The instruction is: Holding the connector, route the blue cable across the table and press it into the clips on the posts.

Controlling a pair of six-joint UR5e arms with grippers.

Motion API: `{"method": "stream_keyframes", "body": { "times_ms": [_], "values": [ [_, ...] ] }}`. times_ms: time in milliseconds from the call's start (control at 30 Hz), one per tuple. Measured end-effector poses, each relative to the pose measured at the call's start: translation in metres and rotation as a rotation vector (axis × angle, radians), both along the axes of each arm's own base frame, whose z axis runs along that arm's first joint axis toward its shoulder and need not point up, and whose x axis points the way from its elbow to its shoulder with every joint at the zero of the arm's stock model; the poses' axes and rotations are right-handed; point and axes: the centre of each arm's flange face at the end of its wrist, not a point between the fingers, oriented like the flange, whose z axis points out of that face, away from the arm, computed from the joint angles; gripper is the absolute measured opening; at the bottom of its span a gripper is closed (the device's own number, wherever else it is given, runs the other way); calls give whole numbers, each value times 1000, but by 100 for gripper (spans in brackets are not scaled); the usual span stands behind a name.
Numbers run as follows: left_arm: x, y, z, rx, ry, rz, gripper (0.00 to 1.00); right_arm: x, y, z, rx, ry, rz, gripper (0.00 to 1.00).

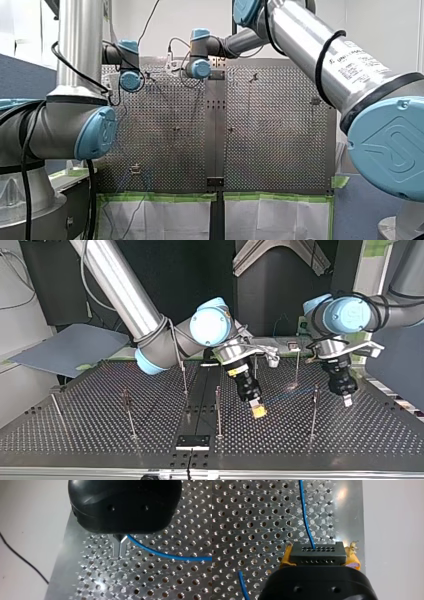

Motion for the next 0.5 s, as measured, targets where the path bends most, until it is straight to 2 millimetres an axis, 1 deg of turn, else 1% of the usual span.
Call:
{"method": "stream_keyframes", "body": {
  "times_ms": [300, 433, 500],
  "values": [
    [30, 3, -12, -7, 10, -65, 0, -3, -7, 2, -5, -3, -19, 0],
    [42, 7, -24, -16, 24, -90, 0, -5, -11, 6, -9, -10, -31, 0],
    [45, 9, -27, -22, 25, -93, 0, -6, -12, 10, -13, -15, -33, 0]
  ]
}}
